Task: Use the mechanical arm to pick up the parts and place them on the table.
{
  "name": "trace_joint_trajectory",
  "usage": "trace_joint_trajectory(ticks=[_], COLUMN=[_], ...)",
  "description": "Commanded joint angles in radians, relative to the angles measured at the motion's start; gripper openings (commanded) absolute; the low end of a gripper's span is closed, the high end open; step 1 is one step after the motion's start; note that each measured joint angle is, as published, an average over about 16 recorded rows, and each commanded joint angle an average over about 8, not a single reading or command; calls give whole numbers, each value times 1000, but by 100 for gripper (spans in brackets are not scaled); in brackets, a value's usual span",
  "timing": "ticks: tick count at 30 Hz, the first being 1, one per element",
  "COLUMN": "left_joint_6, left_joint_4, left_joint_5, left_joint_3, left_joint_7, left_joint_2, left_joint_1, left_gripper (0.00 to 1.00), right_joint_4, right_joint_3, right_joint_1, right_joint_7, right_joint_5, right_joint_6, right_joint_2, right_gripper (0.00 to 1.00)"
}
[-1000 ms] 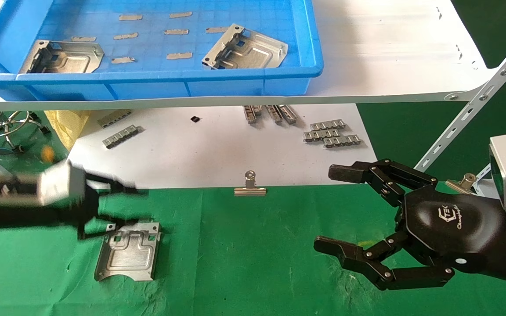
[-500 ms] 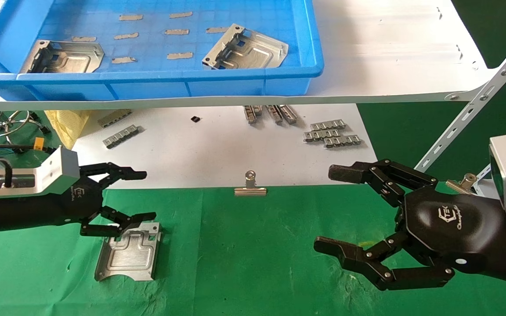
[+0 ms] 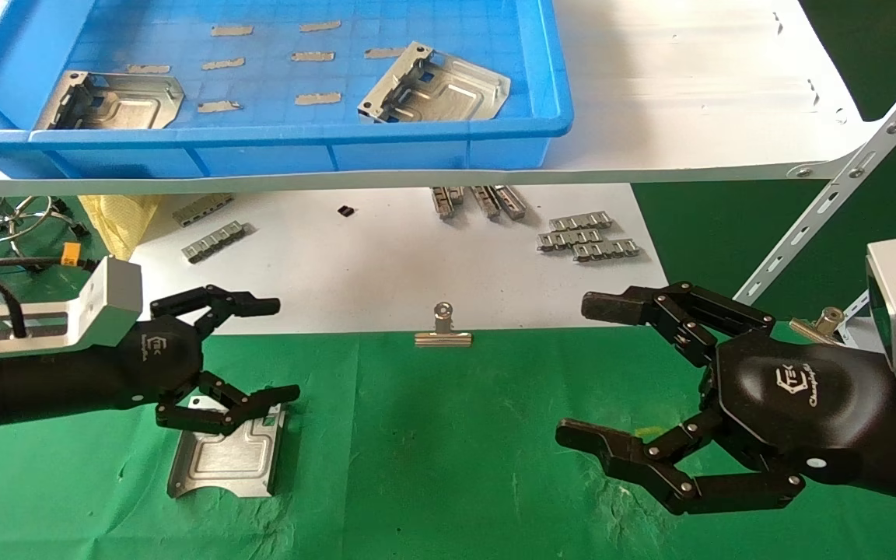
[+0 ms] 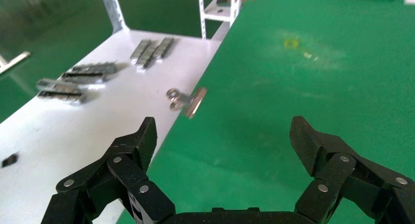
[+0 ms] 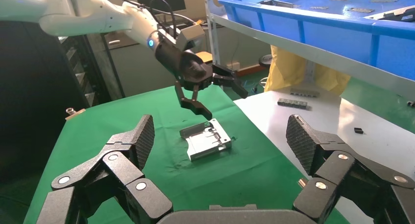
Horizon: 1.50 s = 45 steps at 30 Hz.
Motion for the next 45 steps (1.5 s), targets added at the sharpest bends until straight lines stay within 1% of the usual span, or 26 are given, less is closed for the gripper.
trace_joint_trajectory(ticks=[1,45], left_joint_6=[-4,-80], left_joint_4=[-40,-913], left_joint_5=[-5,-103], left_joint_3=[-23,-530], left_joint_7=[-24,-544], left_joint_2=[-9,-202], left_joint_1=[20,461], left_gripper=[100,100], right_joint_4=[0,0], right_joint_3=[0,0], right_joint_1=[0,0], right_joint_7=[0,0], right_joint_5=[0,0], right_joint_6=[0,0], right_joint_2=[0,0], right_gripper=[100,100])
